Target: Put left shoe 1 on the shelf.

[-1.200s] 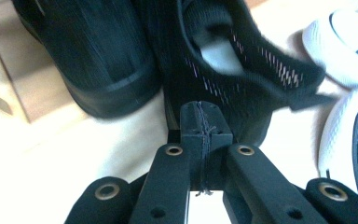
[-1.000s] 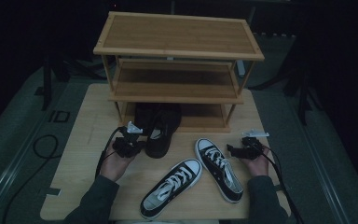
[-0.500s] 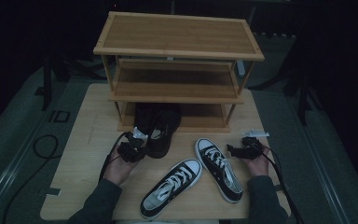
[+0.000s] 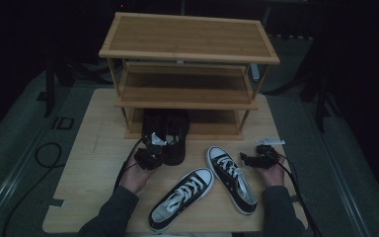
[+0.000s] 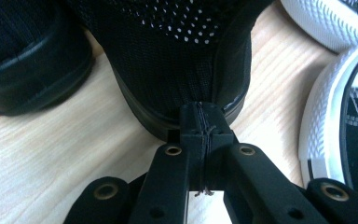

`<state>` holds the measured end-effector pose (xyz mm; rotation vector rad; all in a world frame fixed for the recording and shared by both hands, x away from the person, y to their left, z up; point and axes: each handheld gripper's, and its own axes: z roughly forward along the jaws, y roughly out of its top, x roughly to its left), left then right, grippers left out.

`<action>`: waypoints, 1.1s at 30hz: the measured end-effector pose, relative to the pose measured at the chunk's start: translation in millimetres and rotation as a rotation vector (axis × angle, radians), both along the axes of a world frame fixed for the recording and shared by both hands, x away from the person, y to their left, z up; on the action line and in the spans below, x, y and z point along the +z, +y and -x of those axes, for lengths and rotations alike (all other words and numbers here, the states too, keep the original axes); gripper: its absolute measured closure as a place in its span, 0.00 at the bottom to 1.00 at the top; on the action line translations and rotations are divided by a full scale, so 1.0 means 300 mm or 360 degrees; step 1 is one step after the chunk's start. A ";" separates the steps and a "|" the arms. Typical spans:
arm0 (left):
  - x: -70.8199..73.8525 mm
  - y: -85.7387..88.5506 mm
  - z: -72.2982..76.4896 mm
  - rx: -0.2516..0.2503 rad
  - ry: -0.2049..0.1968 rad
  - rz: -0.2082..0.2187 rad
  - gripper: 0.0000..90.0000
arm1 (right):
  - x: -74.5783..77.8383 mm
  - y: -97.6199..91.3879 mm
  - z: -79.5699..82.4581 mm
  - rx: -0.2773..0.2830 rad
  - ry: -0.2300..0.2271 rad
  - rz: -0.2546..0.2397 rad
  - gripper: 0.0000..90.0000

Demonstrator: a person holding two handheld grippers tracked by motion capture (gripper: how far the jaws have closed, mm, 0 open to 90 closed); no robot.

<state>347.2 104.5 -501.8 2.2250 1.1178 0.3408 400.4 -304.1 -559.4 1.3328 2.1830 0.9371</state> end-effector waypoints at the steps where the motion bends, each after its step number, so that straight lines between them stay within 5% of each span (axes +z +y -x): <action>1: 0.003 -0.002 -0.003 0.0005 -0.0003 0.0004 0.99 | 0.000 0.000 0.000 0.0000 0.0000 0.0000 0.20; 12: 0.001 -0.031 0.023 -0.0058 0.0004 -0.0004 0.97 | 0.000 0.000 0.000 0.0000 0.0000 0.0000 0.20; 19: -0.040 -0.076 0.014 -0.0111 0.0042 -0.0079 0.98 | 0.000 0.000 0.000 0.0000 0.0000 0.0000 0.20; 33: -0.020 -0.120 -0.055 -0.0025 -0.0012 -0.0054 1.00 | 0.000 0.000 0.000 -0.0002 0.0002 -0.0002 0.20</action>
